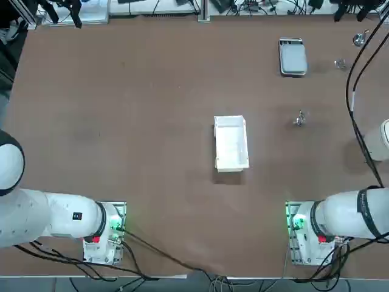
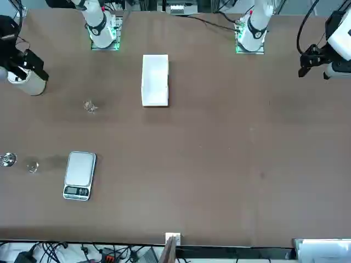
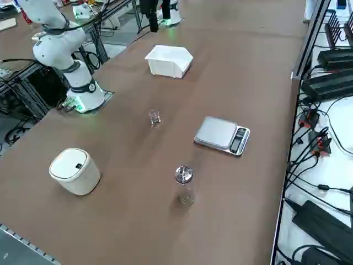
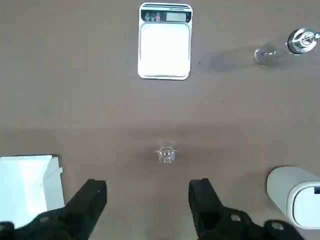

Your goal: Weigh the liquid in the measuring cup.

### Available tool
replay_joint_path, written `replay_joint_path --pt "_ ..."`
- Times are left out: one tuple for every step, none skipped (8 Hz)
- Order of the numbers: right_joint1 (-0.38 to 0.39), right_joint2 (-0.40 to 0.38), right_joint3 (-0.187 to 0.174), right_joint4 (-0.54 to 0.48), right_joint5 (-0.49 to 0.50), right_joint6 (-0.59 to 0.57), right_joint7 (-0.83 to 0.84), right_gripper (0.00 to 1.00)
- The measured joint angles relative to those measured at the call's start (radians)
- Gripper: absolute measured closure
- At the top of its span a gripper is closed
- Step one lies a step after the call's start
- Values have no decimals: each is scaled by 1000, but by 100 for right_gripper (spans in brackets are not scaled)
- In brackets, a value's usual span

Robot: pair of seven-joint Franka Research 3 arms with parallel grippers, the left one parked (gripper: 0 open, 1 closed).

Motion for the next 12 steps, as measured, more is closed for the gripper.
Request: replay_joint_path --pt "0 2 3 4 0 0 0 0" --pt "0 2 8 10 0 0 0 0" --pt "0 2 13 16 0 0 0 0" --pt "1 2 19 17 -5 -1 3 0" --pt "8 8 32 15 -36 -3 65 0" --pt "35 27 48 9 -73 -4 197 0" --pt "85 62 60 -5 -118 -2 359 0" --pt "149 107 67 -33 -174 7 532 0" --pt "213 162 70 -60 -225 26 713 0" --pt "269 227 71 -75 -275 45 889 0" --pt "313 294 71 -80 -318 63 1034 0" --pt "341 358 72 -81 -351 82 1168 0"
